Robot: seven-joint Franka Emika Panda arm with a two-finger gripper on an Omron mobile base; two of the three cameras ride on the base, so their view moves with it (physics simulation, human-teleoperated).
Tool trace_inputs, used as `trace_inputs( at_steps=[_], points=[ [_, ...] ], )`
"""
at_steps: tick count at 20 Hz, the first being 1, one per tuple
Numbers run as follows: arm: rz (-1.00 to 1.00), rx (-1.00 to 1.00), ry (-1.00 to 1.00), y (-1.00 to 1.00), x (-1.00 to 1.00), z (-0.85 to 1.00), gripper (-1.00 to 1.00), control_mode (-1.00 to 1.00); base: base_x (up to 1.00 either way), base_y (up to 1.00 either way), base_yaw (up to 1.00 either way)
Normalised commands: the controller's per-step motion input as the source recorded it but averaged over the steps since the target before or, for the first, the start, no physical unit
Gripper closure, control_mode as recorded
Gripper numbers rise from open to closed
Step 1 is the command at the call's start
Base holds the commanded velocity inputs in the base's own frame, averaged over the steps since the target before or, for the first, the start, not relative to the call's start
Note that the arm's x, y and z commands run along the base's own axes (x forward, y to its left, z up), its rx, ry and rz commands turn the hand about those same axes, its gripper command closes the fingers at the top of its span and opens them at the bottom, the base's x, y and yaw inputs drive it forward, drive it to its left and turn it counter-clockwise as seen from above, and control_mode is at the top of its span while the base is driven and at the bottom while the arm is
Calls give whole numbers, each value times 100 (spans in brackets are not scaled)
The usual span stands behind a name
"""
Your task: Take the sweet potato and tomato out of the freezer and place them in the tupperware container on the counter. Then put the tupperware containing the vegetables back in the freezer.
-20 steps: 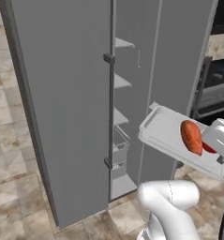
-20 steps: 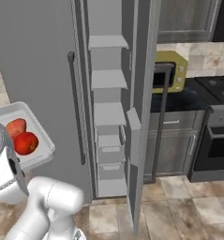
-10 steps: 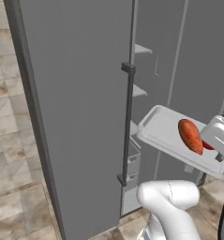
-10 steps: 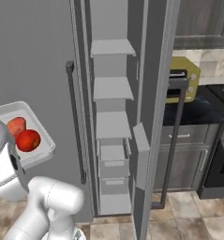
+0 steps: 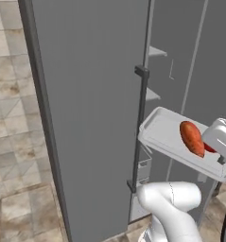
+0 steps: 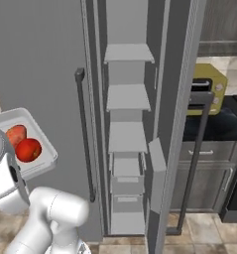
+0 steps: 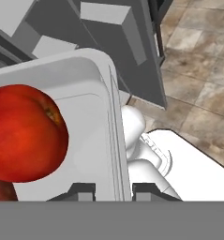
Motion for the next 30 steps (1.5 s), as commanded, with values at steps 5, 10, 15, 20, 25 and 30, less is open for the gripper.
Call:
trace_inputs(
  at_steps=[5,10,15,20,25,30],
  points=[
    [0,0,0,0,0,0,100,100,41,-17,11],
    [0,0,0,0,0,0,100,100,9,-31,7],
    [0,0,0,0,0,0,100,100,14,-42,5],
    [0,0,0,0,0,0,100,100,20,-49,4],
    [0,0,0,0,0,0,100,100,41,-20,2],
    [0,0,0,0,0,0,100,100,72,-10,1]
  ],
)
